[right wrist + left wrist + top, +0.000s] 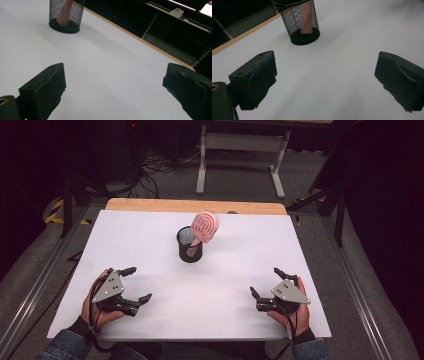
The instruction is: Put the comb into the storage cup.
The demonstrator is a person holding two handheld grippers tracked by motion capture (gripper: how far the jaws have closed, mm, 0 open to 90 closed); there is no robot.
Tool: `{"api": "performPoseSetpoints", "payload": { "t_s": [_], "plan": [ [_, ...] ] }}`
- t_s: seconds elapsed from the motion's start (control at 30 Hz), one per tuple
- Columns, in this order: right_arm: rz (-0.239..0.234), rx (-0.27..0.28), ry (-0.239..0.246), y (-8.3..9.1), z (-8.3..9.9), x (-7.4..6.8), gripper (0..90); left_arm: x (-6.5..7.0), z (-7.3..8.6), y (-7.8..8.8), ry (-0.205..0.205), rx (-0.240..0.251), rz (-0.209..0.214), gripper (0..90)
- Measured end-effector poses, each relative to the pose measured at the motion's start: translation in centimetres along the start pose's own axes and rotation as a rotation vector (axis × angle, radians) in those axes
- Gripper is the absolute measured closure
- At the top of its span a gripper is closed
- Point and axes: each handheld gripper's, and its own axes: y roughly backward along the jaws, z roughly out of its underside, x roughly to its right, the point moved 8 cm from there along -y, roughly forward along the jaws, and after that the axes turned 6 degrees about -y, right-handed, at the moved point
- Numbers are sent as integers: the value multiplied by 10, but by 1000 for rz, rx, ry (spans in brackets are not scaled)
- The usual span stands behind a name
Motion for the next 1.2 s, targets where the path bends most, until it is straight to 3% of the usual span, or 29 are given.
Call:
{"api": "performPoseSetpoints", "payload": {
  "t_s": [0.13,0.23,0.57,1.2],
  "plan": [
    [-6,-16,-24,2,9,2,29,-2,0,0,8,7,-10,51],
    [-18,-37,-6,1,14,0,26,-2,-3,0,6,17,-14,50],
    [-39,-33,-13,1,16,-1,26,-3,-2,0,15,18,-15,22],
    [-4,-2,-3,2,10,1,26,-3,-1,1,0,14,-31,29]
  ]
}}
